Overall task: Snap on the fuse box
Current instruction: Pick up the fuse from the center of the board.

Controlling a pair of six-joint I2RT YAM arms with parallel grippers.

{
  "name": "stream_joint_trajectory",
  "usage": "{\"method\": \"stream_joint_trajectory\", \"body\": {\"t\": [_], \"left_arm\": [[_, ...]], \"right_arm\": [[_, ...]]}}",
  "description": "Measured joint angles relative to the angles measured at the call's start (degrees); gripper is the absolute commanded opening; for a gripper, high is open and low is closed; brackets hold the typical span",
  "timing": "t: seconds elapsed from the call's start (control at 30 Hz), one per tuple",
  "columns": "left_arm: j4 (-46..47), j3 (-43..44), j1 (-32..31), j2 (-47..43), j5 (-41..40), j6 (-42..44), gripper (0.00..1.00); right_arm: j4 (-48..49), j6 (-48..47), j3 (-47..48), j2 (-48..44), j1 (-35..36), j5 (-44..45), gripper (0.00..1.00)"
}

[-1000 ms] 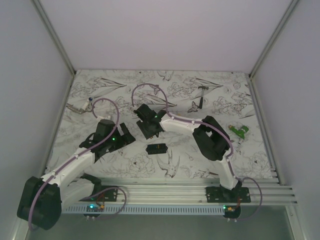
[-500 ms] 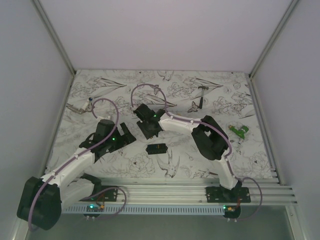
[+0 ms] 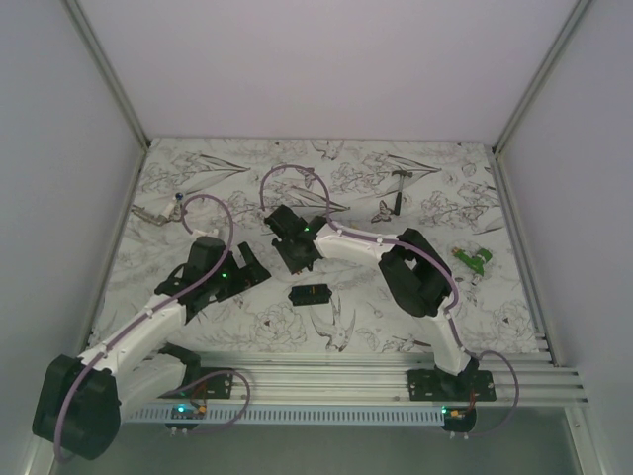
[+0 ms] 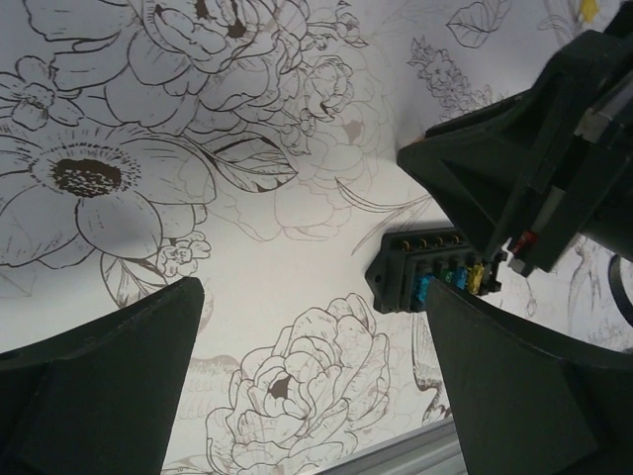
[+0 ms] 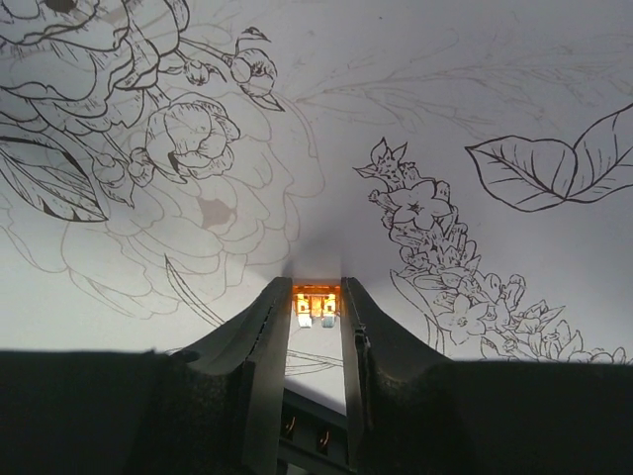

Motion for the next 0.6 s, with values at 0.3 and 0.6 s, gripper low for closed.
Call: {"method": "stream_joint_trajectory", "body": {"t": [0.3, 0.6], "left_arm": [[0.79, 0.0, -0.02, -2.51, 3.23, 0.0, 0.97], [4.55, 0.0, -2.97, -2.97, 3.78, -0.02, 0.88]], "right_arm": [[1.33, 4.74, -3.39, -3.1, -1.66, -1.49, 0.28], [2.49, 9.66, -6.45, -10.27, -2.32, -1.51, 0.29]]}}
